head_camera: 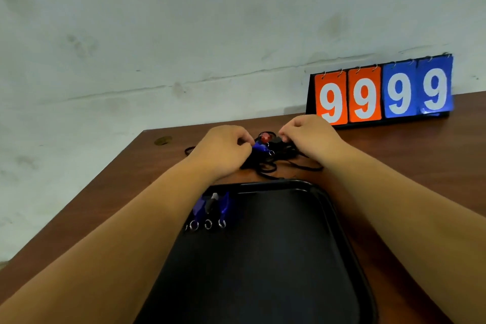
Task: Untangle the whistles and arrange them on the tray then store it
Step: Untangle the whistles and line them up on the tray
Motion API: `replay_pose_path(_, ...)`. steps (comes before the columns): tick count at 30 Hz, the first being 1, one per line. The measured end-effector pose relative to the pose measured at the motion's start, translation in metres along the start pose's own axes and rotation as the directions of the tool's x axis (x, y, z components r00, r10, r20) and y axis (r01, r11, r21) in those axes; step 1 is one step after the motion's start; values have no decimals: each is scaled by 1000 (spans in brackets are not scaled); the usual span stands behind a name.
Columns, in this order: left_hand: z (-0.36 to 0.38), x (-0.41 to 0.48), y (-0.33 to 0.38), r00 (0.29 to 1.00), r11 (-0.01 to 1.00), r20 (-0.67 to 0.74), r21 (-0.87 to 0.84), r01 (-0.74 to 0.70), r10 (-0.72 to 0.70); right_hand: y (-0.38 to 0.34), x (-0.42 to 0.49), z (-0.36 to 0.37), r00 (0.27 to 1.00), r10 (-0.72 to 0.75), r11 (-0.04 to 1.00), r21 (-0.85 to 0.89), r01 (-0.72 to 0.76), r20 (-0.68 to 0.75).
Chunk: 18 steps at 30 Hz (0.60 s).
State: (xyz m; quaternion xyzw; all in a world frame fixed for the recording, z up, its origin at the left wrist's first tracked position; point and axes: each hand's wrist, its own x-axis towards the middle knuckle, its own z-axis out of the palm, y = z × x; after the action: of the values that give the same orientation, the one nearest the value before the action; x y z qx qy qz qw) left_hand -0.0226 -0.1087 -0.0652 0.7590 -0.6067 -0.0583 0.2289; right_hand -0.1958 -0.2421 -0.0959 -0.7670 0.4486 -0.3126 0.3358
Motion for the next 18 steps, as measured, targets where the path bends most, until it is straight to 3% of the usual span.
replay_pose_path(7, 22, 62, -21, 996, 995, 86, 93, -45, 37, 10, 60, 14, 1000, -8, 999, -46, 9, 18)
replay_pose_path(13, 31, 92, -35, 978, 973, 201, 207, -101, 59, 21, 82, 35, 980, -125, 987, -80, 138, 156)
replay_pose_path(18, 36, 99, -43, 980, 986, 177, 122, -117, 94, 32, 82, 39, 941, -220, 950, -165, 267, 256)
